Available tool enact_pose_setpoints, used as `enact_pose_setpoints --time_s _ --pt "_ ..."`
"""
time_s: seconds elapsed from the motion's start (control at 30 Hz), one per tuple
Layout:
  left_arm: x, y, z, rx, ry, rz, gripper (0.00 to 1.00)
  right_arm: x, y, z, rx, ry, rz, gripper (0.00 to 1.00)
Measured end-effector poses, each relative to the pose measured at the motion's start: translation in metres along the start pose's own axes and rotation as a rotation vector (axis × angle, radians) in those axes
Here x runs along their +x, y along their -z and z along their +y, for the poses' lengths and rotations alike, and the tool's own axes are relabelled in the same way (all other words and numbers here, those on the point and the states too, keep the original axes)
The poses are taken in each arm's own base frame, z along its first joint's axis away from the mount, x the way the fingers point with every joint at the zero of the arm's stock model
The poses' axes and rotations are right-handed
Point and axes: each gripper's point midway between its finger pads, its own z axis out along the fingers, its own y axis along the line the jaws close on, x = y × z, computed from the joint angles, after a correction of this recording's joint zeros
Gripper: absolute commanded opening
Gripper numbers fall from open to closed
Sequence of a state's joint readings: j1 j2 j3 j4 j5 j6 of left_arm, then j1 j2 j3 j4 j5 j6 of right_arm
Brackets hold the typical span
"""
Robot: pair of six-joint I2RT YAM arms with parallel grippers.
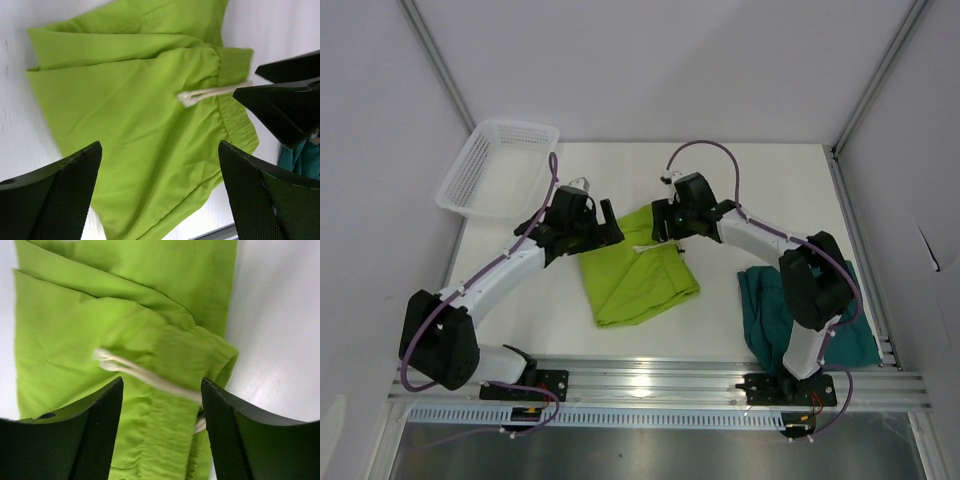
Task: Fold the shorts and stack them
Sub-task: Fold the shorts
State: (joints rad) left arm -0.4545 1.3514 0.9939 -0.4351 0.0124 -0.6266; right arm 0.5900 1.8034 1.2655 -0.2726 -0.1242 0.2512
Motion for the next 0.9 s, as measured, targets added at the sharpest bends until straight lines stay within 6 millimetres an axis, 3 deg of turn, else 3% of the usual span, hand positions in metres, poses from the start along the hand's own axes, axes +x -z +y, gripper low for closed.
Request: enact_pose_setpoints --time_s 0.17,0.33,0.47,0.57,0.7,0.8,0.9 --pt "0.002 -0.005 0.012 -0.019 0.022 0.013 0.98 -0.030 0.000 0.024 -0.082 0.096 -0.041 0.95" --pt "-0.004 -0.006 0.022 -0.043 0.038 0.012 0.99 -0.031 0.007 0.013 -0.031 0.046 -0.031 0.99" --pt "-0.019 -0.016 0.033 -0.080 0.050 0.011 0.99 -0.021 0.034 0.002 0.064 -0.139 -0.034 1.00" --pt "-0.026 -0.024 0.046 -0.103 0.063 0.016 0.99 -0.002 0.068 0.012 0.131 -0.321 -0.088 0.99" --pt "-0.033 -0.032 0.062 -0.119 0.085 0.018 0.98 0.046 0.101 0.066 0.129 -0.543 -0.127 0.99" --pt "-0.036 -0.031 0.066 -0.110 0.087 -0.006 0.99 0.077 0.109 0.099 0.106 -0.684 -0.135 0.99" --pt "-0.033 -0.025 0.066 -0.100 0.086 -0.015 0.98 0.104 0.105 0.111 0.116 -0.808 -0.130 0.99"
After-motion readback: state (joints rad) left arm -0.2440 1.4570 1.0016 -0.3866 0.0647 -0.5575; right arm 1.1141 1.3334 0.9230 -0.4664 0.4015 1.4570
